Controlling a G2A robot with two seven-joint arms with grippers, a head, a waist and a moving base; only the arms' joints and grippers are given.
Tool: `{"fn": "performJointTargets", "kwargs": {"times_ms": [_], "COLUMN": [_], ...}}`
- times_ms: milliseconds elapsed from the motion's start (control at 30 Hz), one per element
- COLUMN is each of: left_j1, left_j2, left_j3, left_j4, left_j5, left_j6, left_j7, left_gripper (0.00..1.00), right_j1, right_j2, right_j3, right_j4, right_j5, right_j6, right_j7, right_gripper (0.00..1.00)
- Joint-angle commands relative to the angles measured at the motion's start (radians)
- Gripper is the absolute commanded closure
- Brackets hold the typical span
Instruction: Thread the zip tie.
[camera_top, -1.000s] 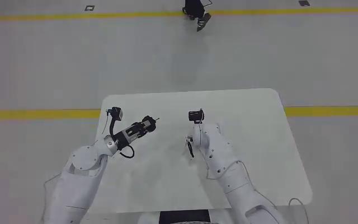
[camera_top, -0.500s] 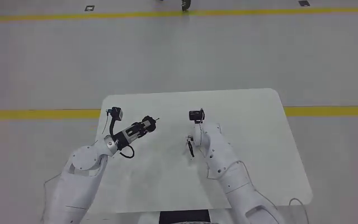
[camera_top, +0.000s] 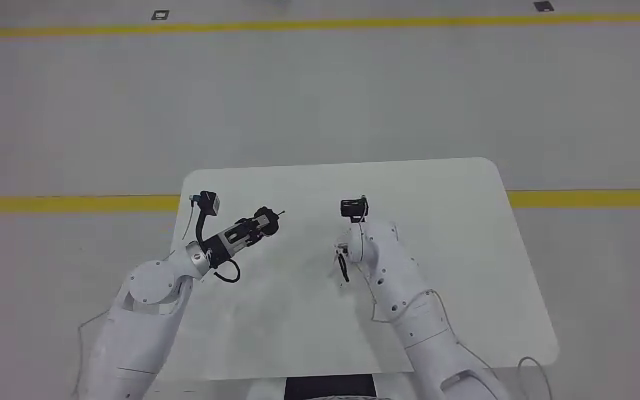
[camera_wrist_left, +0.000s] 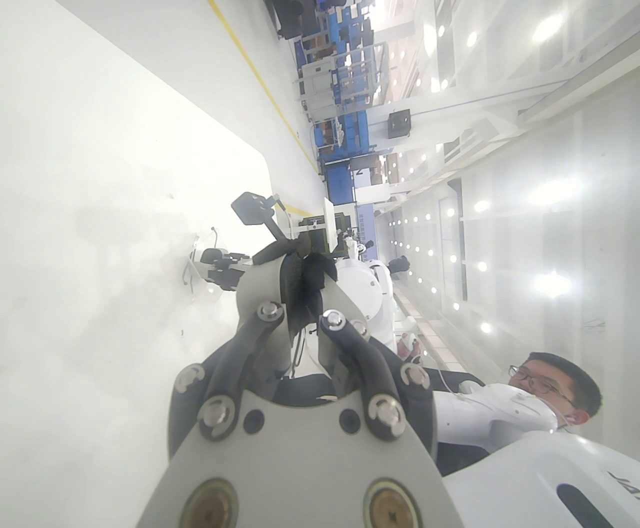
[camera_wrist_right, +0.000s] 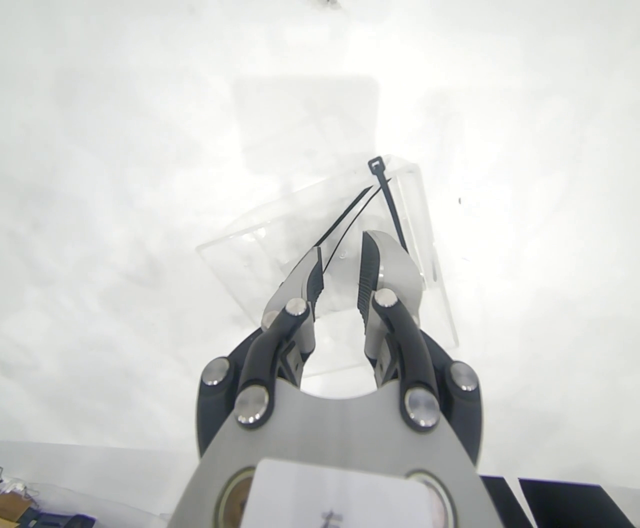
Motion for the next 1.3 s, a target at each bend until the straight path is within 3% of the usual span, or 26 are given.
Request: {"fn": "performJointTargets", "kwargs": {"times_ms": [0,333,1267], "left_j1": [0.0,0.0,0.0], "left_j2": [0.0,0.0,0.0], "left_j3": [0.0,0.0,0.0], "left_j4": [0.0,0.0,0.0], "left_j5": [0.0,0.0,0.0], "left_j6": [0.0,0.0,0.0], "left_j7": [0.0,0.0,0.0], "left_gripper": [1.0,1.0,1.0], "right_j1": [0.004,0.017,0.034], "right_j2": [-0.002,-0.009,0.013], "right_j3": [-0.001,-0.011,-0.06], "right_j4": [0.007,0.022,0.024], "right_j5": [0.0,0.0,0.0], "right_j6": [0.0,0.0,0.0], "right_j7": [-0.002,-0.004,0.002], "right_gripper": [0.82,0.82,0.82]}}
